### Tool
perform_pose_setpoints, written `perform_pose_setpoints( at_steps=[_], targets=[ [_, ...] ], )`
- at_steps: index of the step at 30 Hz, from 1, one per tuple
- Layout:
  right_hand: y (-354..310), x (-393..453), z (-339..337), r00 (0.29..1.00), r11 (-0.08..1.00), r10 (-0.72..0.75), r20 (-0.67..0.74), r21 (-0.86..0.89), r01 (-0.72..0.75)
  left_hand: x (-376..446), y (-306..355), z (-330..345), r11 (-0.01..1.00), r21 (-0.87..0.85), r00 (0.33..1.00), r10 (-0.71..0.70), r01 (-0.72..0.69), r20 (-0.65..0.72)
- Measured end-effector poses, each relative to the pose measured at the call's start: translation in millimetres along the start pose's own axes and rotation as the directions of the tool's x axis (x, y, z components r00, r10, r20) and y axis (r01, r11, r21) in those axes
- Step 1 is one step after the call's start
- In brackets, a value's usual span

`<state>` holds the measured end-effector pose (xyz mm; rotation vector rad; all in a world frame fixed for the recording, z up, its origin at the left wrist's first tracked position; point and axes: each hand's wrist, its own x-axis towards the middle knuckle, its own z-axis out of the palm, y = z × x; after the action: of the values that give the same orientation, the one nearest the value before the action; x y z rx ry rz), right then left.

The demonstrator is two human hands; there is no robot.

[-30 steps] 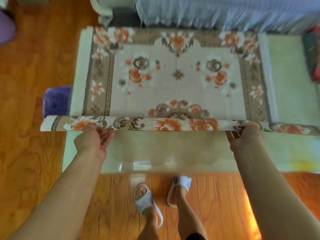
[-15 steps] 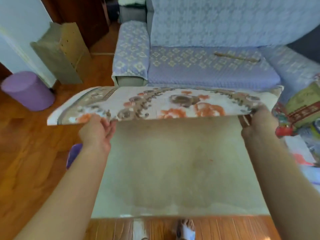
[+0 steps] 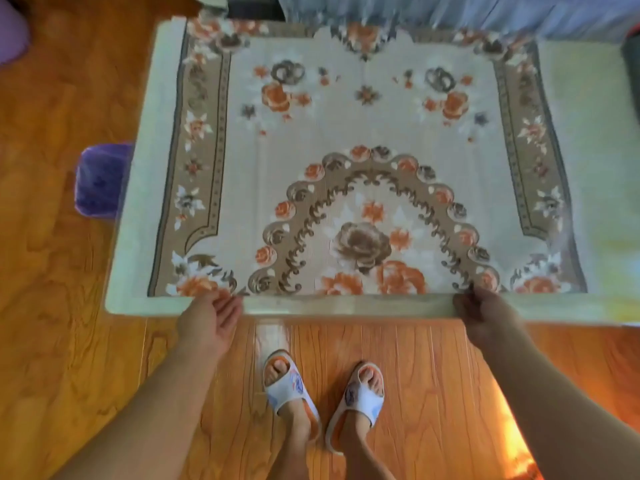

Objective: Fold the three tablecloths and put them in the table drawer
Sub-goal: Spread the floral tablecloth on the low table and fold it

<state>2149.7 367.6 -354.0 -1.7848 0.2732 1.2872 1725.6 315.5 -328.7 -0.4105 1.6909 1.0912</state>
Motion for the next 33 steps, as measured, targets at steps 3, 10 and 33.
perform_pose_setpoints(
  at_steps=[3,10,33],
  targets=[
    [-2.5,8.6,-4.2,0.997,1.0,0.025,0.075,-0.001,-0.025,6.3,-0.5,-6.1,0.997,-0.048,0.998,0.057,-0.056,0.004],
    [-13.9,8.4,-25.6,0.996,0.996,0.076,-0.043,-0.051,-0.079,1.6,33.2,-7.0,0.975,0.167,0.971,0.172,-0.144,-0.164],
    [25.1,1.7,-87.7,0.974,0.904,-0.008,-0.226,-0.418,-0.09,-17.6,-9.1,-62.3,0.941,0.327,0.963,0.161,-0.084,-0.218]
  ],
)
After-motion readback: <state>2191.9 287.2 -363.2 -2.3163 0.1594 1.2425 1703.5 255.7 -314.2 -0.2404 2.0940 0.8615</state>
